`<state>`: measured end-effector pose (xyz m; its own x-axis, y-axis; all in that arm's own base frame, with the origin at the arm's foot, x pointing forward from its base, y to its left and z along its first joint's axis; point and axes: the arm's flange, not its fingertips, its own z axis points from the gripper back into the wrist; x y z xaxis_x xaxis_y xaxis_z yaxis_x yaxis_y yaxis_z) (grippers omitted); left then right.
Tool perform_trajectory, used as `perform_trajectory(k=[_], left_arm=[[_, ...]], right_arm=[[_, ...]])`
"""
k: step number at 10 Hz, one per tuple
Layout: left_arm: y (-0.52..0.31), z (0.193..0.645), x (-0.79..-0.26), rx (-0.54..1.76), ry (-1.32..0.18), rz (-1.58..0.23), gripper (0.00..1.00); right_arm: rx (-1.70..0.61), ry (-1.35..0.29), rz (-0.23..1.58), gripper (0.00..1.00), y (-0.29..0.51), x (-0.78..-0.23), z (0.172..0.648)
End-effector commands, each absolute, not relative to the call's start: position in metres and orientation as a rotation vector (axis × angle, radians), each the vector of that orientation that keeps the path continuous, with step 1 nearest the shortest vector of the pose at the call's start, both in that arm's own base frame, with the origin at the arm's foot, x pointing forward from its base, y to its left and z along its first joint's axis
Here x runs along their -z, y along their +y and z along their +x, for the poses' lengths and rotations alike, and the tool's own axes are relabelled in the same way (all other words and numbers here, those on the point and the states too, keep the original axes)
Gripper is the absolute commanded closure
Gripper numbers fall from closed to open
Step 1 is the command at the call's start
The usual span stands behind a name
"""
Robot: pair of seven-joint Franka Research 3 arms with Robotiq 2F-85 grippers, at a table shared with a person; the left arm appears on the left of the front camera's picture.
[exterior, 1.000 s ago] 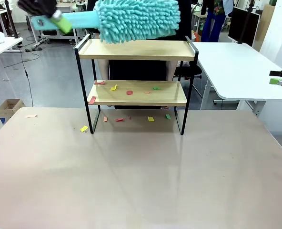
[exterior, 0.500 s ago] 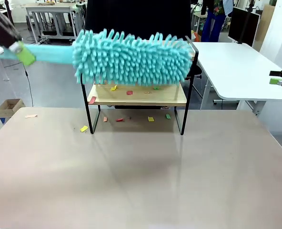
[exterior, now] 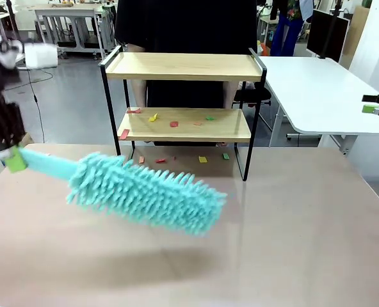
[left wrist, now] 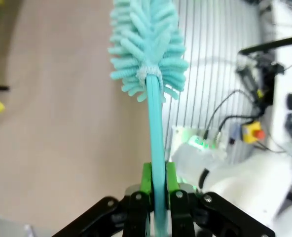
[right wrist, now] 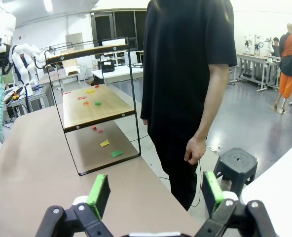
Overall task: Clean the shelf.
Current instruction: Clean the specific section of the Shelf indicated by the human with the Duster.
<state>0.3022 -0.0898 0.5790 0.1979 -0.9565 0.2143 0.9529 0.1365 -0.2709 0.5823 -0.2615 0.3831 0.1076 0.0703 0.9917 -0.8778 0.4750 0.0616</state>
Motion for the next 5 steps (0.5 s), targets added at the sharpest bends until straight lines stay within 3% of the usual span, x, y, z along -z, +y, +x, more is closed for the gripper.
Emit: perform_trajectory(k=[1, 3, 5], left_arm=[[-0.059, 0.298, -0.564, 1.387, 0.071, -0.297, 0.87], [-0.039, 0.303, -0.554, 1.316, 0.078, -0.243, 0.87], [-0.035, 0.302, -0.557, 1.351, -0.061, -0.202, 0.87]], right_arm=[[-0.834, -1.276, 0.817, 0.00, -0.259, -0.387, 0.583], [-0.834, -1.276, 0.817, 0.00, -0.259, -0.387, 0.583], [-0.834, -1.276, 0.817, 0.00, -0.259, -0.387, 0.583]])
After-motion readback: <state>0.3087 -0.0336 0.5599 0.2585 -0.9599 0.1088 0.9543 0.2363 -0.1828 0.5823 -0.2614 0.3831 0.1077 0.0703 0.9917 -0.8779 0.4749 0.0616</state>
